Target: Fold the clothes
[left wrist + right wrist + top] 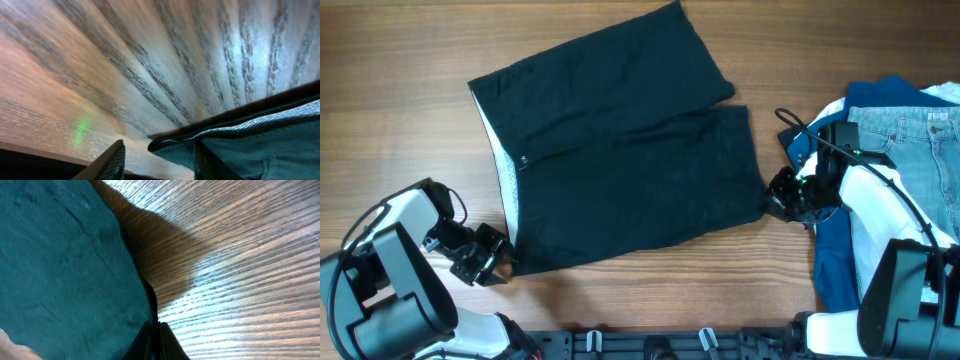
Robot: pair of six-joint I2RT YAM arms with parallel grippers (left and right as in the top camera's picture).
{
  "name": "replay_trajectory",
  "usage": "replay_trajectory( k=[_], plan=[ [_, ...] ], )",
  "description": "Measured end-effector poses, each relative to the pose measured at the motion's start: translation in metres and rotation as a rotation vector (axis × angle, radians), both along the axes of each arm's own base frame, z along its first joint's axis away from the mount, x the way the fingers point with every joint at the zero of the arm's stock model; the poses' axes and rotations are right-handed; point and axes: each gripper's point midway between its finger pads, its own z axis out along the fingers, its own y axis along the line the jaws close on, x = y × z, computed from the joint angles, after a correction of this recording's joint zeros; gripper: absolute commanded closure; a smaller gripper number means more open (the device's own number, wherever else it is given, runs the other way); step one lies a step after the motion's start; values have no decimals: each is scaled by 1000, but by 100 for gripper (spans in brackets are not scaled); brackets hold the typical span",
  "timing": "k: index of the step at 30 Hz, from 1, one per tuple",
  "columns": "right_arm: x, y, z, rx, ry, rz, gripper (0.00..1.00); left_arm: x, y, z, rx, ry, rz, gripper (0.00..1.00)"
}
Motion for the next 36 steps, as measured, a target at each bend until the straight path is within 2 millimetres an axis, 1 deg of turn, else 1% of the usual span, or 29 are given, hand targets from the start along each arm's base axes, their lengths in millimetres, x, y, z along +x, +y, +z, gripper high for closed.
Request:
replay_trajectory(
  k=[2, 4, 6, 7, 9, 10, 17, 19, 22, 24, 25, 26, 27, 29, 31, 33, 34, 36],
  plan=[
    [0, 0, 0, -1, -1, 0, 96, 1, -3, 0, -3, 0, -17, 52],
    [0, -1, 0, -4, -1, 0, 96, 2, -10, 0, -5, 2, -47, 53],
    [0, -1, 0, -8, -1, -1, 96, 2, -17, 1, -3, 9, -74, 60],
    [0, -1, 0, -8, -2, -1, 96, 2, -20, 1, -4, 11, -86, 65],
    [0, -2, -1, -10, -1, -1, 96, 2, -25, 1, -5, 16, -101, 89],
    [0, -2, -1, -11, -1, 0, 96, 2, -26, 1, -3, 18, -109, 96],
    [-1, -2, -1, -15, 3, 1, 95, 0, -27, 3, -4, 36, -99, 96],
    [-6, -2, -1, -13, 25, 4, 96, -1, -27, 6, -7, 45, -93, 96],
    [-18, -1, 3, -8, 71, 22, 96, 10, -18, 15, 3, 19, -62, 96],
    [-24, 0, 14, -7, 74, 44, 96, 22, -6, 30, 35, -45, -29, 96],
    [-21, 0, 22, -10, 48, 50, 96, 29, 1, 39, 60, -94, -12, 96],
    [-16, 0, 34, -15, -1, 59, 96, 38, 9, 54, 98, -171, 10, 96],
    [-11, -1, 43, -23, -42, 59, 96, 42, 15, 64, 131, -220, 20, 96],
    [-6, -3, 59, -33, -104, 54, 96, 47, 23, 78, 179, -293, 35, 96],
    [-2, -3, 76, -44, -171, 53, 96, 48, 26, 94, 221, -370, 40, 96],
    [0, -4, 84, -50, -205, 52, 96, 48, 26, 100, 237, -399, 40, 96],
    [0, -4, 85, -50, -207, 52, 96, 46, 25, 101, 237, -398, 39, 92],
    [-1, -3, 85, -50, -204, 52, 96, 39, 20, 101, 218, -367, 35, 77]
  ],
)
